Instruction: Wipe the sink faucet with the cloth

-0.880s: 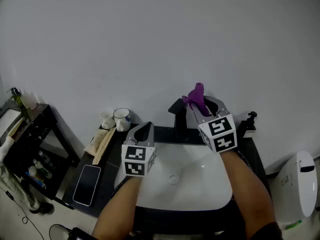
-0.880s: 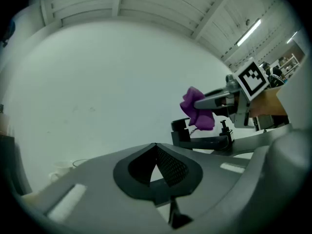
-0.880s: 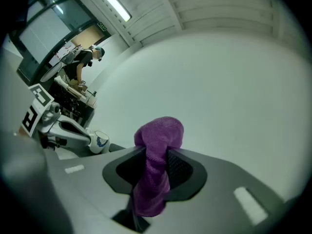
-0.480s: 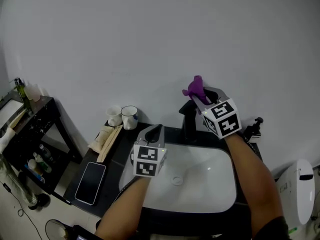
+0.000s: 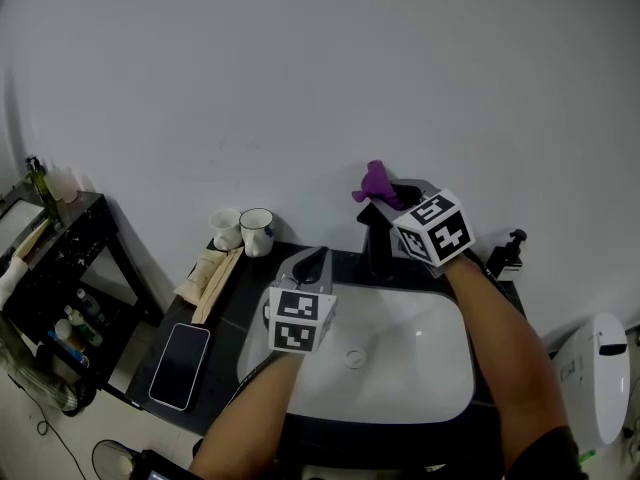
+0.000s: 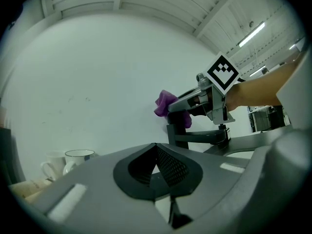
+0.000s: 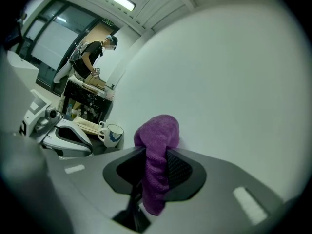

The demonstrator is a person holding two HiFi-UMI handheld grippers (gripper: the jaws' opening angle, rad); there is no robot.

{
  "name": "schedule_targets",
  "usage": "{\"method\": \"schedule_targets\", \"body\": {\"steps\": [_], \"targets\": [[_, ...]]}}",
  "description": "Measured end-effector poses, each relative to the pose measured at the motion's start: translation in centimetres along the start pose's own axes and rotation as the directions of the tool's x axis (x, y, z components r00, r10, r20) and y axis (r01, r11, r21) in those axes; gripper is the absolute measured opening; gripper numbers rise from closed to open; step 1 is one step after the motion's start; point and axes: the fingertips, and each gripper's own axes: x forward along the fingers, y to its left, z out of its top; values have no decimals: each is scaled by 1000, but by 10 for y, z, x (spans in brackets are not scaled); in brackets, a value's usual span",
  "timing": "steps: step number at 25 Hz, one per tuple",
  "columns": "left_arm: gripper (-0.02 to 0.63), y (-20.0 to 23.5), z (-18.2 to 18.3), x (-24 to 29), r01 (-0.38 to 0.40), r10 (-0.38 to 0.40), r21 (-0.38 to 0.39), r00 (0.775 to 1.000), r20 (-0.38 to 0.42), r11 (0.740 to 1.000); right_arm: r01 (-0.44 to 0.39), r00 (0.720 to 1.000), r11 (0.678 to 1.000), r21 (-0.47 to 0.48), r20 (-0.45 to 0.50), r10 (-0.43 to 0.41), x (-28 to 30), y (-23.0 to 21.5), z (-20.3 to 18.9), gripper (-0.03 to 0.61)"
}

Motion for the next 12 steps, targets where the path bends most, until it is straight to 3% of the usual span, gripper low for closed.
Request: {"method": "schedule_targets", "body": {"steps": [12], "targets": [[17,-7,-1,-1,11,-11,18,1000,-3,1000,-81,997,997,-2,-15,81,-18,26,5,100]]}}
